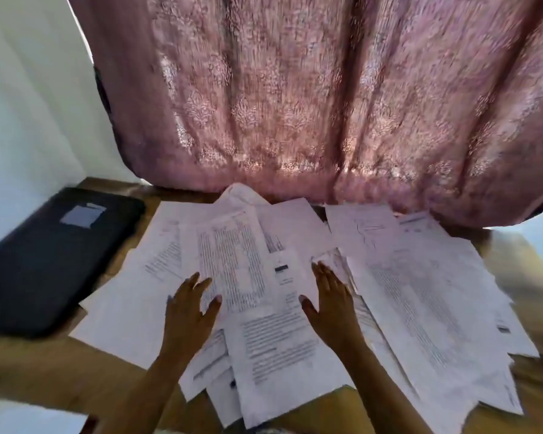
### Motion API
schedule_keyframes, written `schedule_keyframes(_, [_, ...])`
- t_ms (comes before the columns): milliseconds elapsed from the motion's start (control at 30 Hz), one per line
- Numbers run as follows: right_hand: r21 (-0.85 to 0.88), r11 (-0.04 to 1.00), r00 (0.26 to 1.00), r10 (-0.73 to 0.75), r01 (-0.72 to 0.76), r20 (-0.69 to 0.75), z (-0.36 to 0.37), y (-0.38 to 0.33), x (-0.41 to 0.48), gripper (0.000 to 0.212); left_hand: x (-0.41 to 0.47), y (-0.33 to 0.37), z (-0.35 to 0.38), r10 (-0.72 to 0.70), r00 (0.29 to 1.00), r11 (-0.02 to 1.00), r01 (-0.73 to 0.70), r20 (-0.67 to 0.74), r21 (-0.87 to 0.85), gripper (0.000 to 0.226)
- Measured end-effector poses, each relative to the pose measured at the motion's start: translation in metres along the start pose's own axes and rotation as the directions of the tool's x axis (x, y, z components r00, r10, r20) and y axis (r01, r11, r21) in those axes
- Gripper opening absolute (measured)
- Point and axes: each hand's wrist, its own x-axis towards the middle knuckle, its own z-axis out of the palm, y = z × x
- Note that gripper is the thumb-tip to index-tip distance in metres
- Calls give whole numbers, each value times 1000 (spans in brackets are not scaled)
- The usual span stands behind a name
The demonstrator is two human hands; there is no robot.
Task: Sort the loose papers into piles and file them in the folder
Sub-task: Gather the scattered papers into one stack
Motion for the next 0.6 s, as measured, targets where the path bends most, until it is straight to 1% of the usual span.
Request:
schedule_keyframes(33, [-56,998,996,26,-21,84,12,3,-3,72,-8,-14,2,-94,995,993,95,-16,77,69])
schedule_keyframes(67, [-105,994,990,53,-40,129,20,5,-3,71,-15,-25,3,-156,985,973,165,-69,163,65])
schedule_keyframes(100, [-140,987,982,97,-74,161,29,9,-6,71,-22,-35,4,-211,974,946,226,-87,231,61])
schedule_keyframes(133, [-149,982,971,141,-113,194,33,9,-7,71,-27,-46,2,-252,964,925,267,-89,271,60])
schedule_keyframes(167, [-155,979,965,161,-130,207,40,7,-6,74,-28,-50,0,-288,956,908,293,-62,301,61])
schedule_keyframes(200, [-176,975,961,171,-134,216,46,5,-7,81,-26,-53,0,-312,950,894,304,-28,329,64])
schedule_keyframes(267, [-191,974,967,162,-124,199,59,1,-7,104,-24,-52,1,-327,945,877,290,33,382,69])
schedule_keyframes(300, [-187,975,969,156,-120,191,67,-1,-9,110,-25,-51,4,-314,946,882,262,75,392,73])
schedule_keyframes(333, [-167,978,969,157,-125,193,74,-2,-9,111,-27,-48,8,-287,952,889,222,108,399,79])
schedule_keyframes(367, [-130,981,963,170,-146,207,77,-6,-8,109,-31,-45,12,-254,954,902,173,162,396,85])
schedule_keyframes(400, [-62,982,955,186,-176,230,75,-10,-7,102,-36,-41,15,-211,957,917,122,201,380,86])
schedule_keyframes(467, [132,957,939,215,-257,268,65,-17,-2,77,-45,-33,15,-139,966,936,55,219,349,86])
schedule_keyframes(500, [236,931,944,221,-279,247,59,-17,-1,69,-47,-27,10,-112,970,950,41,216,311,88])
schedule_keyframes(533, [317,906,954,226,-281,197,54,-16,1,65,-46,-23,2,-91,978,968,43,186,248,89])
schedule_keyframes(567, [341,901,962,232,-268,144,48,-15,5,61,-42,-23,-5,-78,990,977,54,114,205,83])
schedule_keyframes(600, [323,911,967,232,-254,106,45,-13,10,58,-35,-28,-10,-72,997,979,67,16,191,72])
